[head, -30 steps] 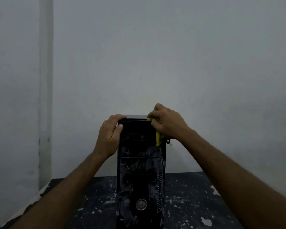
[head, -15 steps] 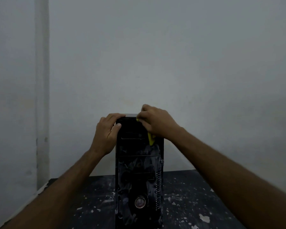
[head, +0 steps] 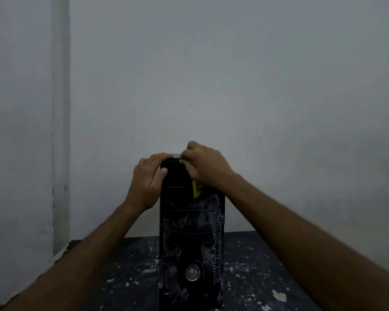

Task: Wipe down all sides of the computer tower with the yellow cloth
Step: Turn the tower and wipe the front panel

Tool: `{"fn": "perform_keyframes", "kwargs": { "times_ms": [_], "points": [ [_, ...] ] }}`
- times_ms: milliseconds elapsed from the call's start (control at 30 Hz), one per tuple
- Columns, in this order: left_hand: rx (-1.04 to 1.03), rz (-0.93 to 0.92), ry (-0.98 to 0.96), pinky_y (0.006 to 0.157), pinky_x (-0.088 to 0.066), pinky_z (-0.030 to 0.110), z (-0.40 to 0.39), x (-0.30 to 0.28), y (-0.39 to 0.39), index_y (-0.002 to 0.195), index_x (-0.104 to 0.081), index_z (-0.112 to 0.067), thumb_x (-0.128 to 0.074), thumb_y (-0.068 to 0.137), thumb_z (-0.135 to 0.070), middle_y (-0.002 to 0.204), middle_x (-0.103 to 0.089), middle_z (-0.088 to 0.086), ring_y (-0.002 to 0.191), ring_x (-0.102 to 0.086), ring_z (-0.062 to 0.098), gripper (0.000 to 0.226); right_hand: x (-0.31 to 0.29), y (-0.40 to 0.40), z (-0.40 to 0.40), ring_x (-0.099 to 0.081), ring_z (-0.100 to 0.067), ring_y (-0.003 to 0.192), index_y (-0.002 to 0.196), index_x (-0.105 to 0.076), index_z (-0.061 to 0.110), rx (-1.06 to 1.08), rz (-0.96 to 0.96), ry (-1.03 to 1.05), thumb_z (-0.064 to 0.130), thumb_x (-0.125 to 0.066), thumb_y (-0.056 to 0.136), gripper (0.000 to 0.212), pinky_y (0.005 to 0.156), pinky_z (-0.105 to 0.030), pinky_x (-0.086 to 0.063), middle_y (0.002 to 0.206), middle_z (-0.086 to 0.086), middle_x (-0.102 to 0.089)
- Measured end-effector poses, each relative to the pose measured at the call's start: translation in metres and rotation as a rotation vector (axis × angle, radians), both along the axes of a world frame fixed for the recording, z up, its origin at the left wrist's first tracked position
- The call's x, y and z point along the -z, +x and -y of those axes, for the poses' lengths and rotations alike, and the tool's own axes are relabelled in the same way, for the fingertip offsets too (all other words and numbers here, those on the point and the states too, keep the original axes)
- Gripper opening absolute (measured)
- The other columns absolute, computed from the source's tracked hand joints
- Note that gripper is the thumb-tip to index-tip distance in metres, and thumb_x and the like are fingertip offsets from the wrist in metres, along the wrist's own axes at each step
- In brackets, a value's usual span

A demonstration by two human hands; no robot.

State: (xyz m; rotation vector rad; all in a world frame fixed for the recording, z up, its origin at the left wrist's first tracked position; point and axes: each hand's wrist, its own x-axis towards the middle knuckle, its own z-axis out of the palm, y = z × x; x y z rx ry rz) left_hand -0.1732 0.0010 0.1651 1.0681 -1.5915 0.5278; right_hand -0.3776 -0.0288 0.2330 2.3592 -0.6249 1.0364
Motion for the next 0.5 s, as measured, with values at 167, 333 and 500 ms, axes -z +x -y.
{"fn": "perform_keyframes", "kwargs": {
  "times_ms": [167, 333, 500],
  "points": [
    [-0.023, 0.01, 0.028, 0.091, -0.04, 0.045, -0.005, -0.001, 0.006, 0.137, -0.058, -0.034, -0.037, 0.098, -0.03, 0.133, -0.059, -0.018, 0.102, -0.047, 0.016, 0.045, -0.002, -0.025, 0.009, -0.063, -0.027, 0.088, 0.11, -0.071, 0.015, 0.012, 0.02, 0.014, 0.029, -0.054, 0.099, 0.025, 0.068, -0.043, -0.054, 0.106, -0.004, -0.058],
    [0.016, -0.036, 0.042, 0.092, -0.041, 0.048, -0.005, 0.004, 0.003, 0.139, -0.055, -0.033, -0.039, 0.098, -0.028, 0.127, -0.057, -0.022, 0.1, -0.046, 0.014, 0.045, 0.033, -0.07, 0.026, -0.064, -0.026, 0.076, 0.119, -0.066, 0.017, -0.011, 0.082, -0.05, 0.024, -0.061, 0.097, 0.024, 0.055, -0.032, -0.044, 0.108, -0.002, -0.063],
    [0.045, -0.065, 0.04, 0.092, -0.042, 0.05, -0.002, 0.007, 0.001, 0.141, -0.053, -0.034, -0.04, 0.098, -0.027, 0.121, -0.057, -0.021, 0.1, -0.047, 0.012, 0.045, 0.063, -0.076, 0.031, -0.065, -0.024, 0.081, 0.118, -0.062, 0.014, -0.038, 0.267, 0.068, 0.028, -0.063, 0.096, 0.026, 0.063, -0.038, -0.053, 0.109, -0.002, -0.065]
  ]
}}
